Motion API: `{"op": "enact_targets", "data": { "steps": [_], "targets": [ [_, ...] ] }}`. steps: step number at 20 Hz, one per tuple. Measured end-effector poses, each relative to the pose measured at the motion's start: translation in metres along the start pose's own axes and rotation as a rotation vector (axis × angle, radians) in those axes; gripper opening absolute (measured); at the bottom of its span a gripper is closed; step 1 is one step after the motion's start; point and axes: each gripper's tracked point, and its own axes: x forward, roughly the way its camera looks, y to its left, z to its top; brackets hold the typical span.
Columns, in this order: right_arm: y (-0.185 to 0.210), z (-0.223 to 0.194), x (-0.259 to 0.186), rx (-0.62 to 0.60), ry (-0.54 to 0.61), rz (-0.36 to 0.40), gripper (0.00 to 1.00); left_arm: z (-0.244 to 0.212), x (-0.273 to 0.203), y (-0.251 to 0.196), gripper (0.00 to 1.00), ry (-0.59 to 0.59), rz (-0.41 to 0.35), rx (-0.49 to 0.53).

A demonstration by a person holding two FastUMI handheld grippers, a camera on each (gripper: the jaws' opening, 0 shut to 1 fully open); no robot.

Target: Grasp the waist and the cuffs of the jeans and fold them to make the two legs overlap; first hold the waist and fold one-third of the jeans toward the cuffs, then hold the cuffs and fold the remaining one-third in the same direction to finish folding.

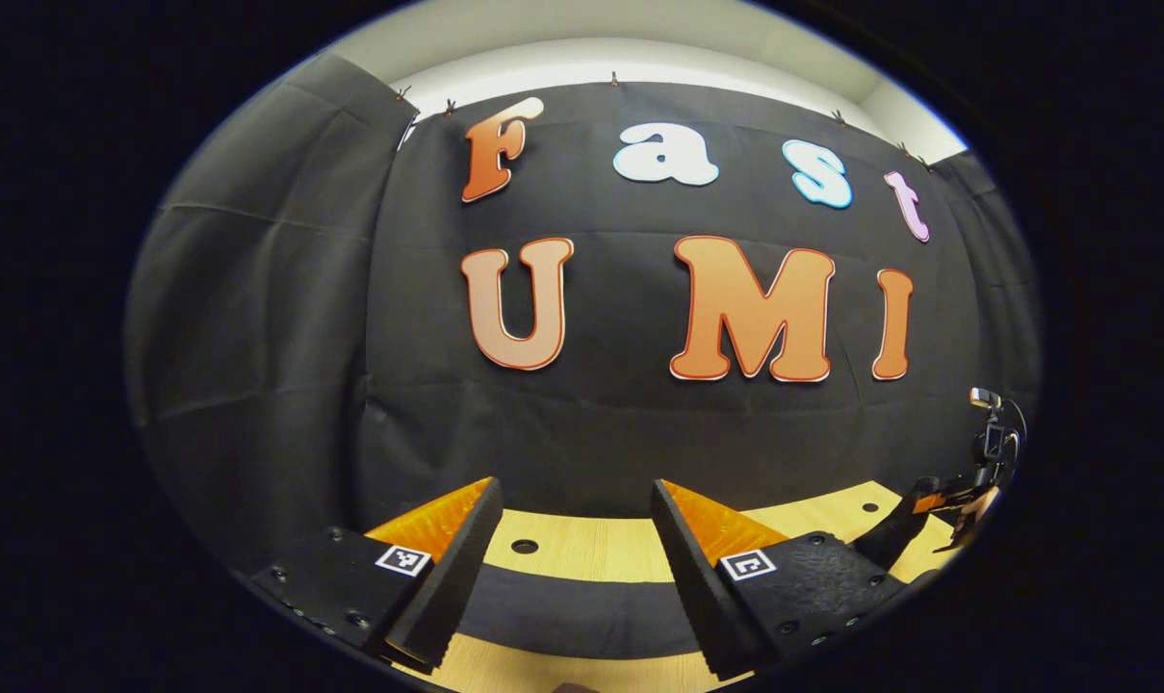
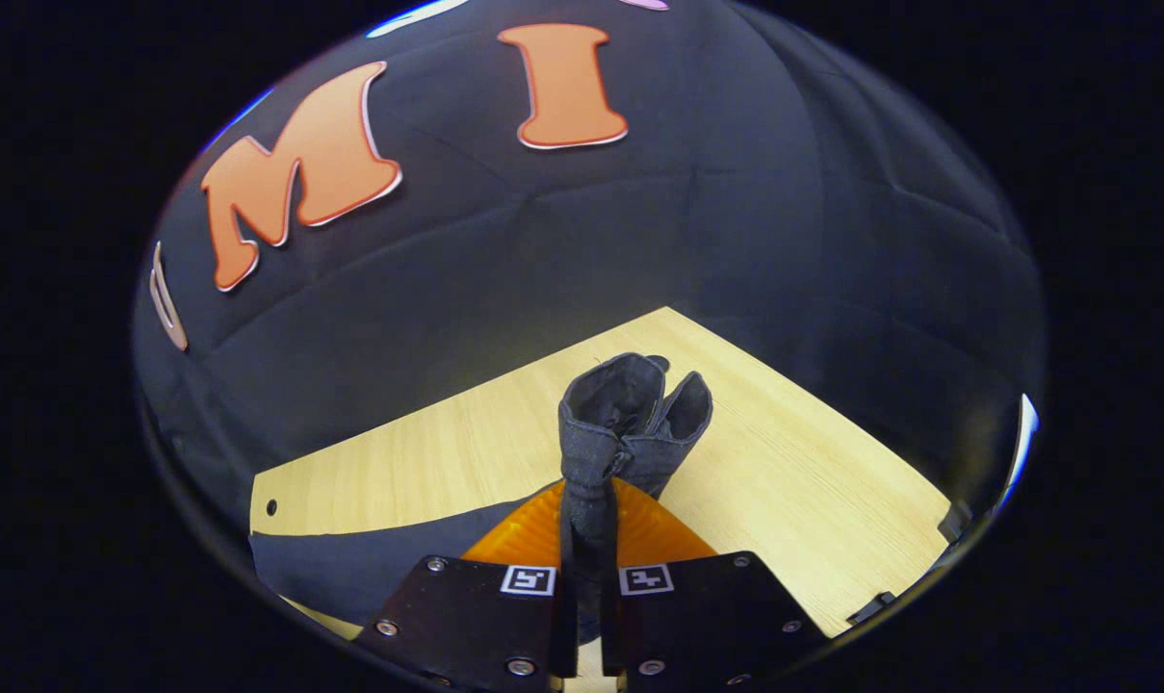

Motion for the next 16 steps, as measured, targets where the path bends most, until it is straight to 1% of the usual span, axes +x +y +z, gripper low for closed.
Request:
{"op": "enact_targets", "data": {
  "steps": [5, 8, 16],
  "targets": [
    [0.037, -0.004, -0.012, -0.036, -0.008, 0.044, 0.10, -0.006, 0.000, 0.024, 0.93, 0.009, 0.031, -0.019],
    [0.064, -0.009, -0.017, -0.064, -0.002, 0.078, 0.10, -0.020, -0.001, 0.036, 0.94, 0.040, 0.050, -0.036],
    [0.145, -0.033, -0.033, -0.196, 0.014, 0.197, 0.10, -0.036, 0.000, 0.076, 0.94, 0.070, 0.109, -0.068]
  ]
}}
